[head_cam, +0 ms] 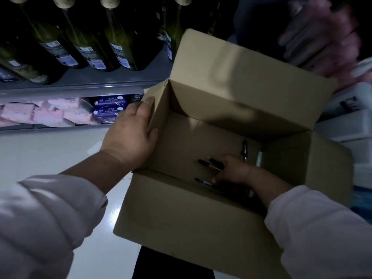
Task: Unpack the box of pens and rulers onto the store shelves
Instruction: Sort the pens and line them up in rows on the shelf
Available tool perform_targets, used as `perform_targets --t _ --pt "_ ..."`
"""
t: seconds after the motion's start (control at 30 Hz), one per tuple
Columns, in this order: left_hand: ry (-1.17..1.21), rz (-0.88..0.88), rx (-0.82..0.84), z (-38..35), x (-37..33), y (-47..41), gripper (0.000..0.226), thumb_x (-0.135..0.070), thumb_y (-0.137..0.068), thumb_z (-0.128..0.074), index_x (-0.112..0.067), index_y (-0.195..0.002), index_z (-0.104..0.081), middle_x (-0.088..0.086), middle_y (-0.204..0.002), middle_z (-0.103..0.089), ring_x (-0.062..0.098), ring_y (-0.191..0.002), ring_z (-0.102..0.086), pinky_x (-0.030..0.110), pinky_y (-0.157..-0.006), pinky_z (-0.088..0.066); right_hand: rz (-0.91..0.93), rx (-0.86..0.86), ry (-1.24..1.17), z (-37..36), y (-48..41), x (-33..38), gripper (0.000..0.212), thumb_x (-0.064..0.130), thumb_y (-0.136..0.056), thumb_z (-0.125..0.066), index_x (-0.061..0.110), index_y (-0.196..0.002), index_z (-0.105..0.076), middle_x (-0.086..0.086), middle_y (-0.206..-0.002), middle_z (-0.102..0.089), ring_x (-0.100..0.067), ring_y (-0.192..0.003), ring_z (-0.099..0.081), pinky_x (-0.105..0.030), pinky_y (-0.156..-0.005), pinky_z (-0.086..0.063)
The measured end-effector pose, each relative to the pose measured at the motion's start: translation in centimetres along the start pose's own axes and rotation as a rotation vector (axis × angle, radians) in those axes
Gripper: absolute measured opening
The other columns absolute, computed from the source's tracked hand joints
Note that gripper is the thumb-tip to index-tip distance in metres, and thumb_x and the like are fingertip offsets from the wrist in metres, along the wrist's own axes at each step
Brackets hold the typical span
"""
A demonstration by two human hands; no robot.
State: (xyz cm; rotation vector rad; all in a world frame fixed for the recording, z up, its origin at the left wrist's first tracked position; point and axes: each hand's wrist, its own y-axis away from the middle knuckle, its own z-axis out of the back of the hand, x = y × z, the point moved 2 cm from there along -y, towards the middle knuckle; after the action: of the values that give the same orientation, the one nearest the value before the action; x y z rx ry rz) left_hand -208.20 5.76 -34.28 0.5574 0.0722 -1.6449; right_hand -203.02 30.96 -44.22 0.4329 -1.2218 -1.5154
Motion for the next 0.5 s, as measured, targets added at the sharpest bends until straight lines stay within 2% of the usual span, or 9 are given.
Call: perform_targets --t 0.07,0.13,0.23,0.33,0.43,0.5 --pt "-0.007 -0.001 -0.011 0.0 0.0 0.0 0.071 -0.025 -0.09 -0.056 -0.016 -0.15 -0.02 0.016 -0.144 -0.036 0.035 -0.128 -0.038 0.041 -0.104 -0.033 0.024 -0.016 0.135 -0.7 -0.1 -0.2 0.059 0.031 -0.071 -0.081 0.016 -0.123 -0.056 -0.003 -0.114 -0.058 -0.017 -0.098 -0.052 -0.021 -0.075 -0.034" --pt "-0.007 -0.007 -0.024 0.0 0.0 0.0 0.071 -0.024 -0.089 -0.057 -0.016 -0.15 -0.021 0.018 -0.142 -0.038 0.037 -0.126 -0.039 0.042 -0.103 -0.035 0.027 -0.013 0.233 -1.4 -0.6 -0.2 0.062 0.035 -0.07 -0.081 0.017 -0.123 -0.056 -0.004 -0.12 -0.059 -0.022 -0.104 -0.055 -0.025 -0.077 -0.04" --pt "-0.006 -0.019 -0.031 -0.1 -0.3 -0.3 0.071 -0.025 -0.09 -0.057 -0.016 -0.15 -0.021 0.019 -0.14 -0.04 0.037 -0.124 -0.041 0.043 -0.101 -0.036 0.037 -0.018 0.369 -1.9 -0.9 -0.2 0.048 0.037 -0.074 -0.077 0.018 -0.115 -0.059 -0.006 -0.114 -0.062 -0.023 -0.099 -0.058 -0.027 -0.075 -0.045" --pt "0.005 -0.023 -0.033 -0.3 -0.3 -0.5 0.07 -0.024 -0.09 -0.057 -0.017 -0.15 -0.021 0.018 -0.139 -0.04 0.036 -0.123 -0.041 0.043 -0.101 -0.036 0.088 -0.039 0.482 -2.1 -0.9 0.3 0.028 0.034 -0.083 -0.068 0.016 -0.103 -0.064 -0.008 -0.106 -0.065 -0.024 -0.088 -0.059 -0.025 -0.068 -0.041" --pt "0.007 -0.022 -0.033 -0.3 -0.3 -0.4 0.071 -0.024 -0.089 -0.057 -0.017 -0.15 -0.021 0.018 -0.141 -0.039 0.036 -0.125 -0.04 0.043 -0.103 -0.035 0.109 -0.103 0.462 -2.0 -0.6 0.5 0.024 0.031 -0.084 -0.065 0.015 -0.102 -0.065 -0.01 -0.105 -0.065 -0.027 -0.095 -0.061 -0.026 -0.069 -0.04" --pt "0.004 -0.022 -0.033 -0.3 -0.2 -0.4 0.071 -0.023 -0.089 -0.057 -0.017 -0.15 -0.021 0.019 -0.142 -0.039 0.037 -0.126 -0.039 0.044 -0.104 -0.034 0.057 -0.229 0.279 -1.1 -0.5 0.1 0.026 0.034 -0.085 -0.064 0.017 -0.104 -0.064 -0.011 -0.106 -0.066 -0.028 -0.097 -0.061 -0.026 -0.069 -0.039"
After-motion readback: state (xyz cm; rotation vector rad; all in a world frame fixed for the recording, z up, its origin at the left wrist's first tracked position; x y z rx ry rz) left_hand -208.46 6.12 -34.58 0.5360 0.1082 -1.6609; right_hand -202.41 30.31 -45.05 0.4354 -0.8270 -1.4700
